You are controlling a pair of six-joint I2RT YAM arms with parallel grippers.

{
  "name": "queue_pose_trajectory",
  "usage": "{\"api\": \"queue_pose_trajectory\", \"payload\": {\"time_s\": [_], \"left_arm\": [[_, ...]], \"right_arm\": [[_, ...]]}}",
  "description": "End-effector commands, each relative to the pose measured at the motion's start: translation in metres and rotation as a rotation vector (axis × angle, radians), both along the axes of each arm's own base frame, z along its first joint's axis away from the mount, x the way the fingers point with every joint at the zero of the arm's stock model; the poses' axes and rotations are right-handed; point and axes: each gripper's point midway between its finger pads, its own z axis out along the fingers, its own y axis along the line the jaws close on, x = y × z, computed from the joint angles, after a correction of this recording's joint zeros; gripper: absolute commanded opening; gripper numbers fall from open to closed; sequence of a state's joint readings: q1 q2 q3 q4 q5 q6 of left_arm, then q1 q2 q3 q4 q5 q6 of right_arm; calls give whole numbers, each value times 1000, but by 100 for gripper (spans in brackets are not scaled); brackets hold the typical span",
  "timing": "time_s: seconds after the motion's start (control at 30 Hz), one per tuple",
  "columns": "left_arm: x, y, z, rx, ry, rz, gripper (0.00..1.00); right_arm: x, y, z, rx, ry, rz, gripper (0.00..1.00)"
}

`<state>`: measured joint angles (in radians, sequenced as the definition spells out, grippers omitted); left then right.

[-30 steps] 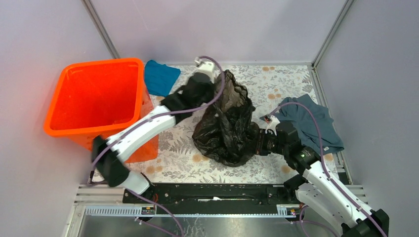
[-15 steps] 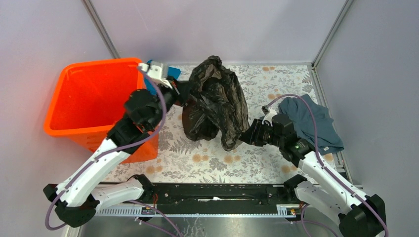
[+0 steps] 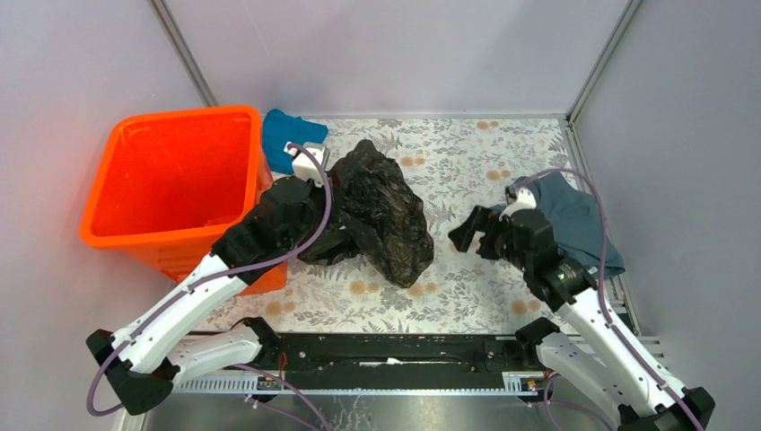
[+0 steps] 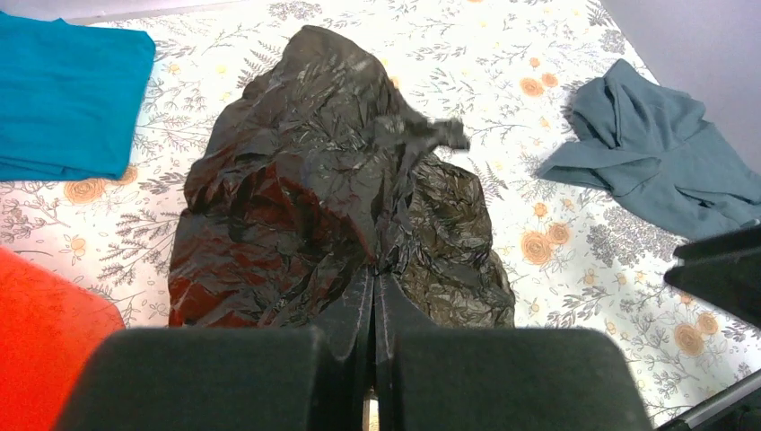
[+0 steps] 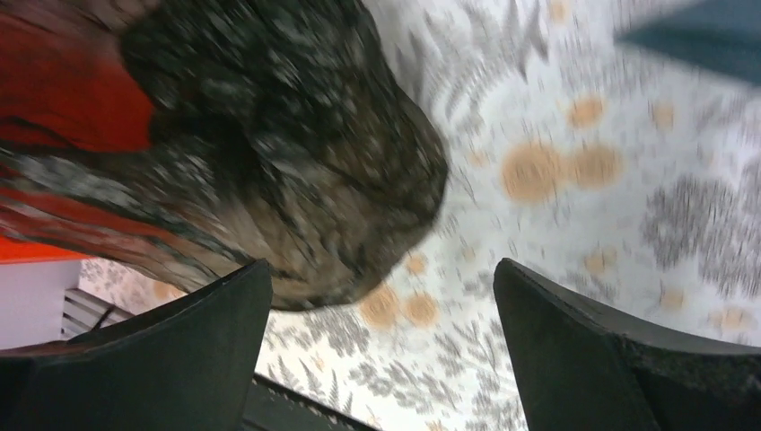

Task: Put the trash bags into the trash bin

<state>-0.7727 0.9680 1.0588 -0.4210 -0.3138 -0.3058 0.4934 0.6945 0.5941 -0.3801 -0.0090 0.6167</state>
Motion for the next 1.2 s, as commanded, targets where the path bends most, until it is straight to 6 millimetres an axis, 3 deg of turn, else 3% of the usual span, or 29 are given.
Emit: {"api": "queue_pose_trajectory", "payload": {"time_s": [0.0, 0.13, 0.2, 0.37, 0.63, 0.8, 0.9, 0.97, 1.07, 1.1, 1.17], "left_arm": [[0, 4, 22, -38, -56, 12, 0], [-3, 7, 21, -46, -57, 11, 0], [-5, 11, 22, -50, -58, 19, 0], [-12, 18, 32, -66, -72, 23, 0], [-14, 18, 42, -81, -86, 14, 0], [-14, 16, 46, -91, -91, 7, 0], [-12, 15, 48, -84, -94, 7, 0], [-11, 14, 50, -82, -97, 9, 0], [-9, 15, 50, -75, -100, 17, 0], [-8, 16, 49, -68, -99, 24, 0], [-4, 17, 47, -53, -98, 43, 0]], "right_arm": [[39, 12, 45, -50, -114, 93, 100], [84, 28, 26, 166, -31, 206, 100], [100, 40, 24, 317, -22, 284, 100], [128, 59, -1, 426, -23, 367, 100], [145, 88, -62, 450, 65, 433, 100], [148, 119, -81, 495, 124, 466, 100], [141, 148, -74, 576, 128, 527, 99], [137, 152, -65, 654, 130, 524, 85], [146, 139, -55, 702, 121, 486, 42], [151, 130, -53, 703, 125, 458, 34], [163, 103, -54, 685, 140, 374, 31]]}}
